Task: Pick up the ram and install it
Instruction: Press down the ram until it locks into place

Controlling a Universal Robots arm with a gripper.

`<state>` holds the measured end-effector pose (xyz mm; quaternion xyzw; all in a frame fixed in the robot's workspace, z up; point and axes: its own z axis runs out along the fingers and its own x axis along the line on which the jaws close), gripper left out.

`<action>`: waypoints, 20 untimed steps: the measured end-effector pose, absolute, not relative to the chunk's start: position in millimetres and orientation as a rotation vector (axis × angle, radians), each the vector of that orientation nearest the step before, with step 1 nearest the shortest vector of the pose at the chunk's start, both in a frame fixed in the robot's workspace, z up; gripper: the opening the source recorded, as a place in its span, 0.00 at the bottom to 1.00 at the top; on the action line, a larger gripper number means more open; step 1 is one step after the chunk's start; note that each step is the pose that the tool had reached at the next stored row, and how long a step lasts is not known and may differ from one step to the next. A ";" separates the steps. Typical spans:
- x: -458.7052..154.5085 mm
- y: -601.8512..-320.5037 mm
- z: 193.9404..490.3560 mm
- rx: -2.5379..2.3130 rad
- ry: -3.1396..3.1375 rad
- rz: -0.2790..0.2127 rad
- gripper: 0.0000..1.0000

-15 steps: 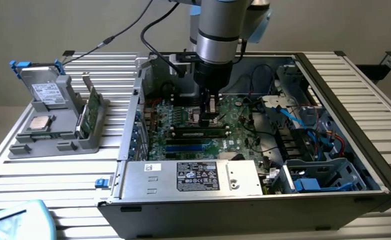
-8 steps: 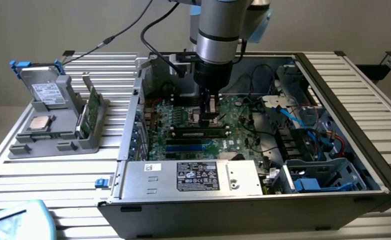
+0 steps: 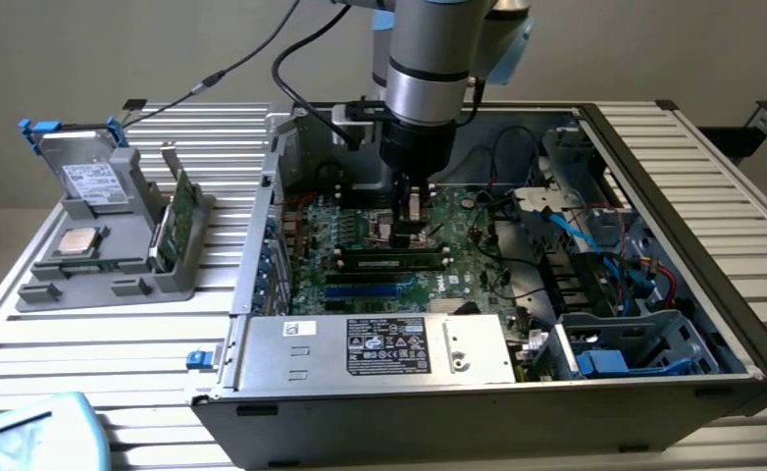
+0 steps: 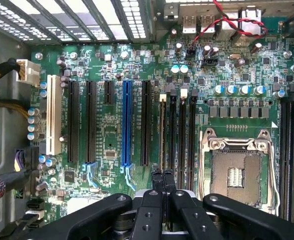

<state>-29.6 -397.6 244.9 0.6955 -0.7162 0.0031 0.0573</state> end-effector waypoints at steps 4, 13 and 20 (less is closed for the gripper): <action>-29.6 -397.6 244.9 2.034 -2.241 0.003 0.11; -29.6 -397.6 244.9 1.857 -2.390 -0.010 0.11; -29.6 -397.6 244.9 1.709 -2.499 -0.020 0.11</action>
